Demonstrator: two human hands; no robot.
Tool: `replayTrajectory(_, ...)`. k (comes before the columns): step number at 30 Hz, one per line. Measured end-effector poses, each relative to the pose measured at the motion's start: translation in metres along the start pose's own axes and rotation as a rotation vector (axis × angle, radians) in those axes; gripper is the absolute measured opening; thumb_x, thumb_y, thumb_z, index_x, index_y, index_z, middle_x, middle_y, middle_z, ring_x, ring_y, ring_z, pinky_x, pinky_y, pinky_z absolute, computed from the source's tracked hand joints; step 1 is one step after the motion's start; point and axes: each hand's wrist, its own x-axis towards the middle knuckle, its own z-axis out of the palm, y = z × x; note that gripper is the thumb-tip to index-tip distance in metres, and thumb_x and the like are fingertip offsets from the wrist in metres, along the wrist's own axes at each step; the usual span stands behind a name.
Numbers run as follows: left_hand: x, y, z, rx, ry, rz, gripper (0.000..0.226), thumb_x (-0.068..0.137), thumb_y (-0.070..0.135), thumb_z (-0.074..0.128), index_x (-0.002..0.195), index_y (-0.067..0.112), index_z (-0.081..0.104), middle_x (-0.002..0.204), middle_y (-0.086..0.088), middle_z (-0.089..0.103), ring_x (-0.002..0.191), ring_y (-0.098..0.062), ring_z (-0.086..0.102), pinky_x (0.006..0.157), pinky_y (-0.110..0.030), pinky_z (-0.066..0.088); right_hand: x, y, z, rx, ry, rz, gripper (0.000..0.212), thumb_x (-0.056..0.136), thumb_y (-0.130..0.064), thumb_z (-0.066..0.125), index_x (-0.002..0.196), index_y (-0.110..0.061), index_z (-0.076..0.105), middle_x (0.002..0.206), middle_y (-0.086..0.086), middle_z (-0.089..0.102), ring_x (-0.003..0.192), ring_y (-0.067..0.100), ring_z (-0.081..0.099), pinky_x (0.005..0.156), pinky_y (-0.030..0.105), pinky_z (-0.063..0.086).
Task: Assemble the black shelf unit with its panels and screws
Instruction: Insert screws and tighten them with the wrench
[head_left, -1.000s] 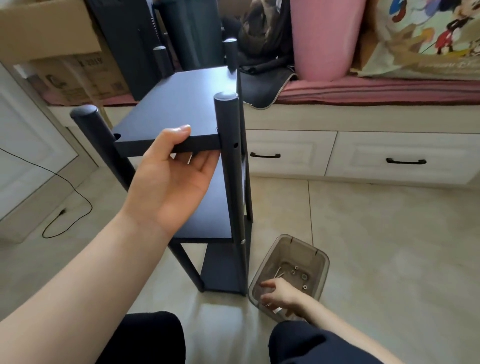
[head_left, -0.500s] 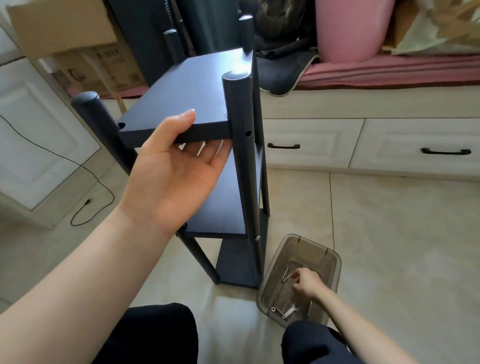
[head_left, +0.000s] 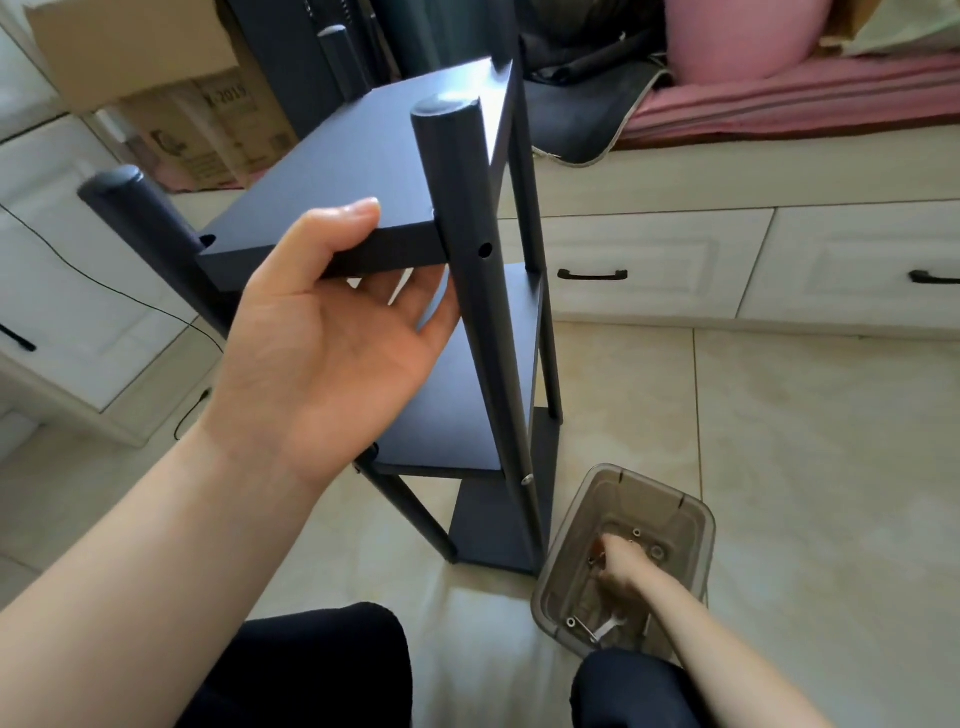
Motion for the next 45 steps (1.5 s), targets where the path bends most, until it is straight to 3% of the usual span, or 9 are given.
replayTrajectory(6,0.002,0.000,-0.001,0.023,0.021,0.004,0.015,0.085,0.012,0.064,0.090,0.017,0.052,0.132,-0.008,0.049,0.134,-0.027,0.053,0.107,-0.044,0.046,0.005,0.000,0.013,-0.114,-0.016,-0.011,0.038,0.098,-0.009,0.050,0.135,-0.005,0.050,0.135,0.018,0.057,0.122,0.031,0.058,0.096,0.031,0.046)
replayTrajectory(11,0.004,-0.003,-0.005,0.023,0.001,0.033,0.034,0.090,0.018,0.067,0.116,0.018,0.045,0.130,-0.009,0.056,0.126,-0.029,0.061,0.107,-0.047,0.047,0.003,0.001,0.025,-0.197,0.031,-0.033,0.042,0.095,-0.001,0.048,0.137,-0.006,0.049,0.136,0.017,0.054,0.124,0.032,0.056,0.102,0.034,0.046)
replayTrajectory(15,0.006,-0.007,-0.006,0.103,-0.036,0.041,0.006,0.092,0.019,0.067,0.094,0.015,0.063,0.115,-0.008,0.068,0.128,-0.028,0.059,0.104,-0.044,0.050,0.001,0.003,0.018,-0.206,0.054,-0.072,0.038,0.096,-0.001,0.047,0.134,-0.006,0.051,0.134,0.017,0.055,0.122,0.030,0.057,0.101,0.033,0.045)
replayTrajectory(18,0.008,-0.008,-0.005,0.182,-0.051,0.063,0.013,0.091,0.020,0.065,0.081,0.015,0.070,0.105,-0.006,0.072,0.125,-0.026,0.062,0.105,-0.042,0.050,-0.008,0.005,0.009,-0.187,0.068,-0.077,0.032,0.097,-0.002,0.044,0.127,-0.007,0.052,0.129,0.017,0.057,0.118,0.028,0.059,0.097,0.031,0.046)
replayTrajectory(22,0.010,-0.010,-0.005,0.197,-0.072,0.078,0.020,0.094,0.020,0.062,0.081,0.017,0.076,0.102,-0.006,0.075,0.111,-0.021,0.068,0.099,-0.038,0.053,-0.023,0.002,-0.008,-0.134,0.089,-0.092,0.027,0.097,-0.003,0.045,0.120,-0.007,0.059,0.122,0.015,0.063,0.111,0.026,0.061,0.089,0.028,0.043)
replayTrajectory(26,0.012,-0.010,-0.006,0.203,-0.044,0.110,0.016,0.095,0.018,0.062,0.105,0.008,0.068,0.107,-0.010,0.073,0.105,-0.021,0.070,0.094,-0.034,0.055,-0.056,-0.012,-0.034,-0.078,0.112,-0.123,0.025,0.099,-0.015,0.052,0.120,-0.006,0.062,0.122,0.012,0.066,0.113,0.028,0.062,0.094,0.031,0.047)
replayTrajectory(30,0.014,-0.010,-0.006,0.154,-0.001,0.128,0.037,0.091,0.016,0.067,0.122,0.002,0.054,0.121,-0.022,0.059,0.107,-0.027,0.068,0.094,-0.036,0.055,-0.101,-0.030,-0.076,0.035,0.209,-0.172,0.019,0.098,-0.019,0.059,0.114,-0.012,0.066,0.116,0.005,0.070,0.107,0.018,0.066,0.095,0.031,0.052)
replayTrajectory(37,0.006,-0.010,-0.001,0.068,0.006,0.090,0.028,0.088,0.008,0.066,0.114,0.002,0.057,0.119,-0.023,0.059,0.111,-0.032,0.066,0.098,-0.038,0.055,-0.210,-0.094,-0.168,0.430,0.423,-0.325,0.006,0.095,-0.014,0.064,0.096,-0.016,0.070,0.085,0.002,0.074,0.077,0.011,0.073,0.077,0.031,0.061)
replayTrajectory(45,0.007,-0.008,0.002,0.030,-0.021,-0.035,0.008,0.095,0.010,0.058,0.094,0.009,0.066,0.099,-0.010,0.067,0.104,-0.026,0.064,0.104,-0.037,0.050,-0.309,-0.148,-0.230,0.904,0.559,-0.490,0.012,0.094,-0.004,0.062,0.100,-0.007,0.072,0.087,0.014,0.075,0.079,0.021,0.074,0.072,0.024,0.059)
